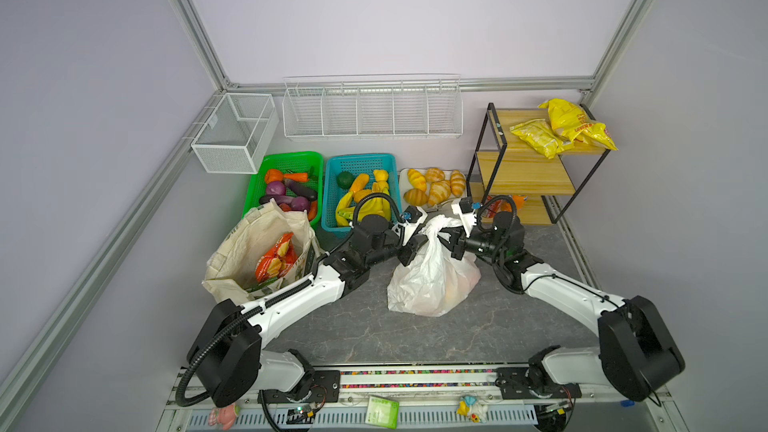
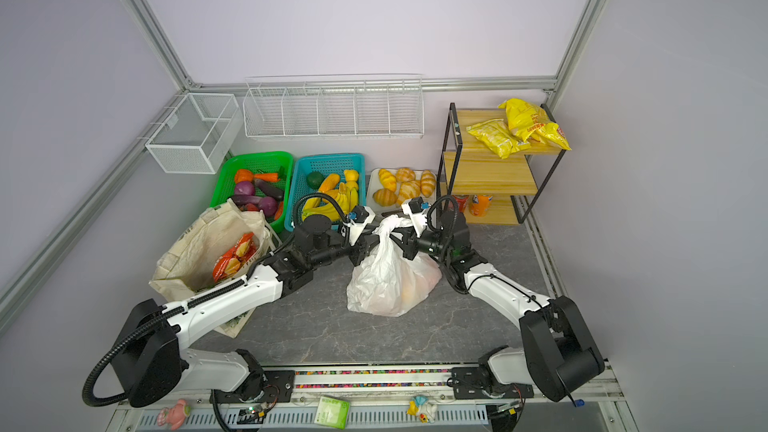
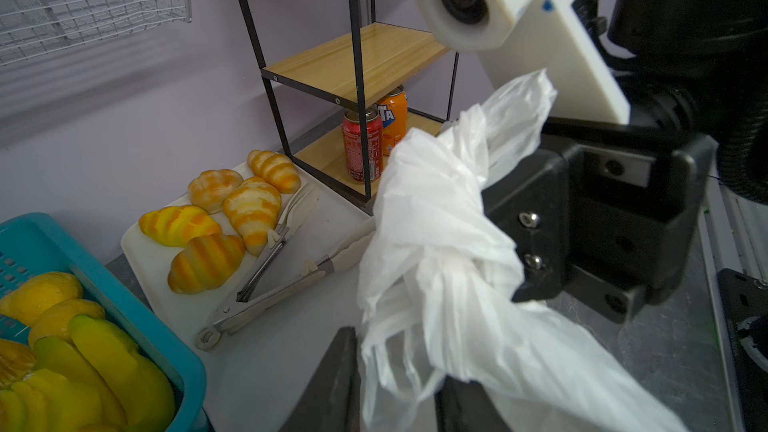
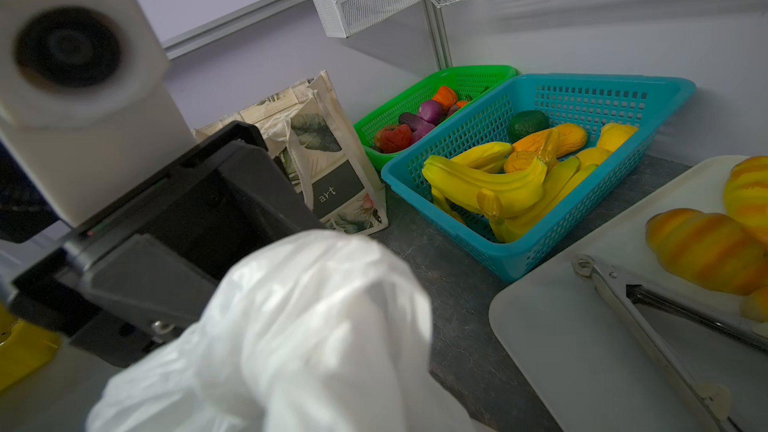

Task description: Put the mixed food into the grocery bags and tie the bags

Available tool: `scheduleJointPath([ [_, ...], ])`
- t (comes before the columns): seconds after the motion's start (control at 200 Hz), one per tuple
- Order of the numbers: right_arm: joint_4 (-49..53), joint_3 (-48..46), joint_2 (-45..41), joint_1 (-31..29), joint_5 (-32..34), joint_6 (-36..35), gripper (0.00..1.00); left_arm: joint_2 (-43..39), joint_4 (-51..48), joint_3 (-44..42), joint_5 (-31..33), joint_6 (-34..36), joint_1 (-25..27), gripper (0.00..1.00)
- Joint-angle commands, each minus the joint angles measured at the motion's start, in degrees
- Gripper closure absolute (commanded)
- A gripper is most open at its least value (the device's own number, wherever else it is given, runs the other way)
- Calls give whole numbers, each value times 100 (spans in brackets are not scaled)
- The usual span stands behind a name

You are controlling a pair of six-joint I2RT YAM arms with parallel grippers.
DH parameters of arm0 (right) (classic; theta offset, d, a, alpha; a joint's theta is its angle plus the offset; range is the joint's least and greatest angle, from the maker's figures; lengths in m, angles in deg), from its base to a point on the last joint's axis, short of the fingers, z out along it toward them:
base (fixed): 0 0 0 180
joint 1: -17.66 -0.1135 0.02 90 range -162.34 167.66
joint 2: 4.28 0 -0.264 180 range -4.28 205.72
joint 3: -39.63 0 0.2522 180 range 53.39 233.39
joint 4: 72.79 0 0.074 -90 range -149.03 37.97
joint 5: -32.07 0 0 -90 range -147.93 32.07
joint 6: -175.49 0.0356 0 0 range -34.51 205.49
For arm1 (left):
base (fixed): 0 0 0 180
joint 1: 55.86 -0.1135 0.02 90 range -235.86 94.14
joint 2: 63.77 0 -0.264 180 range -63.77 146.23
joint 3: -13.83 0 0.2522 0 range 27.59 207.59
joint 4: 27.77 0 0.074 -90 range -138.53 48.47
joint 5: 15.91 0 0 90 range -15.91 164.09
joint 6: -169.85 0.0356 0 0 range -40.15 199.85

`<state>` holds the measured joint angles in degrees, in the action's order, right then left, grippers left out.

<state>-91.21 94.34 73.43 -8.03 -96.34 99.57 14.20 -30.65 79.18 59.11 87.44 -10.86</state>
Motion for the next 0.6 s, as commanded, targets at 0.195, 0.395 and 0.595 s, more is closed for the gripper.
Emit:
scheduleJointPath([
  [0.195,129,34,-132,-44,70,-181,94,-123,-18,178,113,58,-17,92],
  [0.395,324,97,-138,-32,191,-297,93,-259,-341,169,281,214,-17,100],
  [0.595,520,149,-207,-24,395,-397,93,-423,-726,189,443,351,-17,100],
])
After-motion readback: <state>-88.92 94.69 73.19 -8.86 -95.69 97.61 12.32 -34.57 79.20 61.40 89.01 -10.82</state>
